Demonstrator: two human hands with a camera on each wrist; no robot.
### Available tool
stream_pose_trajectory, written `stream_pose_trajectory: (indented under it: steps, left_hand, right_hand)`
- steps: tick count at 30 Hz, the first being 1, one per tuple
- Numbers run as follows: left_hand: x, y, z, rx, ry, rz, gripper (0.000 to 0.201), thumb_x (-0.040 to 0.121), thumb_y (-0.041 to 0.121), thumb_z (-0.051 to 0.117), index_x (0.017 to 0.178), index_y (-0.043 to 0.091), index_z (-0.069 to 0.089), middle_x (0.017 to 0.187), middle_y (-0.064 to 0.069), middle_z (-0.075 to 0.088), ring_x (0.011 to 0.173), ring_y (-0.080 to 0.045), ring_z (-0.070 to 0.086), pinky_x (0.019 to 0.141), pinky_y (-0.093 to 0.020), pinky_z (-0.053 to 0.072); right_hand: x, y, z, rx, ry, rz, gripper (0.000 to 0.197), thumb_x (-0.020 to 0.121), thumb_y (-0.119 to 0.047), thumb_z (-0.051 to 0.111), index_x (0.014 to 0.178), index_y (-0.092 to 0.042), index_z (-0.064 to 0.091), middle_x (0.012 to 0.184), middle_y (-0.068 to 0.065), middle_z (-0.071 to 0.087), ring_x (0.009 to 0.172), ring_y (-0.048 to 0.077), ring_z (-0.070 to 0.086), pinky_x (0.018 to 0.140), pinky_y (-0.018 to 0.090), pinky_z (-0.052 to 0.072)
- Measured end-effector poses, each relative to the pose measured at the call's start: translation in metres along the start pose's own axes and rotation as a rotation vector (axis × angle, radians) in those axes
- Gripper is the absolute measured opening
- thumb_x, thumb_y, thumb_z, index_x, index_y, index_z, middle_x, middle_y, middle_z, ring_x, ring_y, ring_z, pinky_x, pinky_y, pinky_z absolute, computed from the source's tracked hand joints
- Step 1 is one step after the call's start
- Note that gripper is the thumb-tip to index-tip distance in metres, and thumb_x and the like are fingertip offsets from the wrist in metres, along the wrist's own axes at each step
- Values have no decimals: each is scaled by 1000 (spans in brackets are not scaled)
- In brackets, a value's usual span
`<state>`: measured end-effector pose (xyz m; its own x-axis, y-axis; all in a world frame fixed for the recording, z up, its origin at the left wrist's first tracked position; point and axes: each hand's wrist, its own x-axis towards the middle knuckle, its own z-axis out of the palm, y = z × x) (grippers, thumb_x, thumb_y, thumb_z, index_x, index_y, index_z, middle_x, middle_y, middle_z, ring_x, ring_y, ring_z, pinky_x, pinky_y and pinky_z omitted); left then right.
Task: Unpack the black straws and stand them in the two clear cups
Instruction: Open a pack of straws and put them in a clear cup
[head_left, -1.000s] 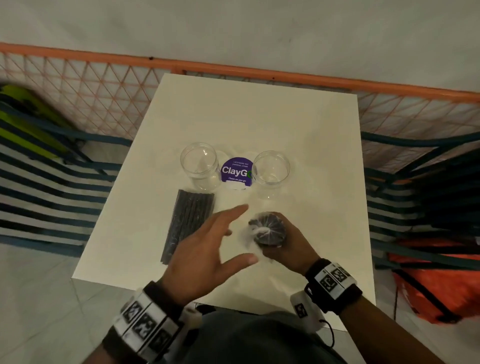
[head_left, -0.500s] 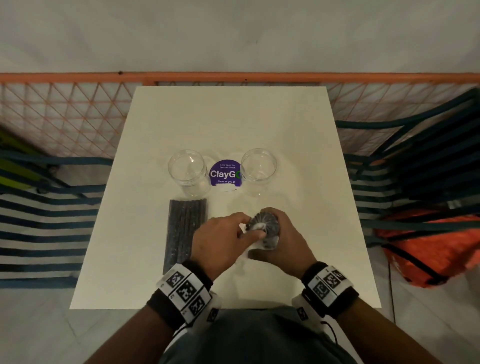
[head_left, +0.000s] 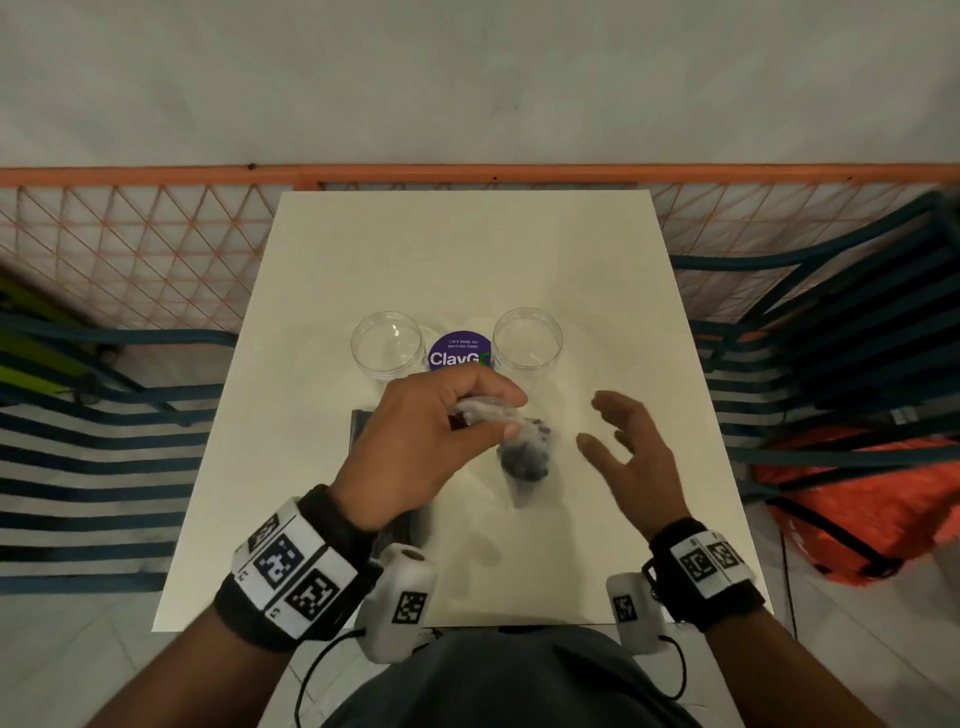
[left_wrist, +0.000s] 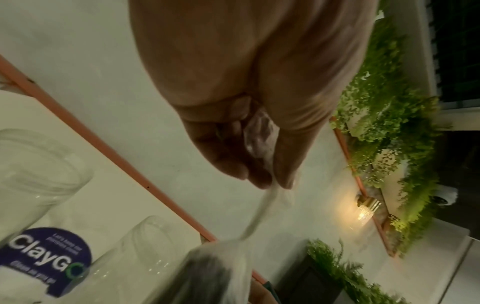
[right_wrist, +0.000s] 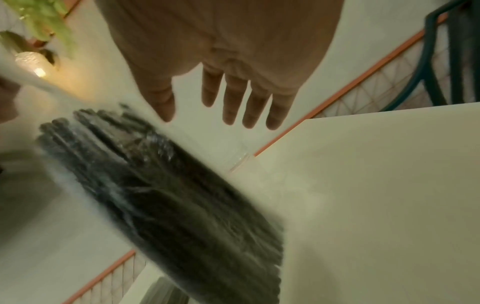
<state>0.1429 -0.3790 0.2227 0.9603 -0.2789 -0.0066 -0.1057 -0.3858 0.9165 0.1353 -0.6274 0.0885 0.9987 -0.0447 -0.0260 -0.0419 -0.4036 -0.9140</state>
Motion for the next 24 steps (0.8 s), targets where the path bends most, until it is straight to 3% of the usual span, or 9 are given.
stream_pose_trajectory:
  steps: [3,6,10,12,16,19,21,24]
  left_hand:
    - [6,6,4,22,-58,49,25,87,5,73,101,25,75,88,27,72,83,6,67,72,-5,46]
    - [14,10,10,71,-73,88,28,89,1,68,102,25,75,94,23,71,88,4,67,75,-8,47]
    - [24,10,12,47,-70,97,30,89,-4,65,99,23,75,94,23,71,91,8,66,78,-6,47]
    - [27,10,12,34,-73,90,31,89,-4,66,97,24,75,90,24,72,90,6,68,76,-5,47]
    - [29,9,12,-8,-62,97,26,89,1,70,91,27,74,82,26,72,85,3,70,77,-8,48]
    - [29,9,10,-38,-46,98,24,89,2,70,91,26,74,82,23,72,83,3,68,76,-8,47]
    - [29,10,8,-60,-41,102,21,89,3,70,93,23,75,84,18,73,84,0,69,78,-11,49]
    - [29,12,8,-63,-64,115,18,90,3,69,96,19,75,88,13,73,86,-3,69,79,-14,49]
  right_hand:
    - [-5,-8,-4,40,-37,-10,37,88,-24,63,124,-24,55,121,-11,65,116,10,59,100,43,48]
    - [-14,-18,3,117,-142,-17,38,88,-31,57,125,-24,56,117,-9,69,116,12,60,100,43,47]
    - [-23,-28,19,139,-288,-27,73,76,-64,66,135,-26,49,130,-20,59,124,7,53,101,27,42]
    - [-23,-29,31,47,-313,-45,83,67,-71,70,135,-27,48,130,-20,57,120,5,54,99,24,44]
    - [-15,-31,40,-18,-247,1,63,65,-60,73,118,-38,47,108,-24,60,99,-3,60,87,27,52]
    - [-10,-28,33,3,-227,-33,65,74,-31,76,123,-46,37,116,-28,54,103,-6,58,87,23,51]
    - [-8,-22,24,81,-183,-69,71,75,-16,72,132,-38,37,125,-25,51,114,-1,56,96,25,50]
    - [-6,-14,13,171,-156,-139,67,75,-25,57,139,-16,38,131,-19,52,126,15,52,107,36,44]
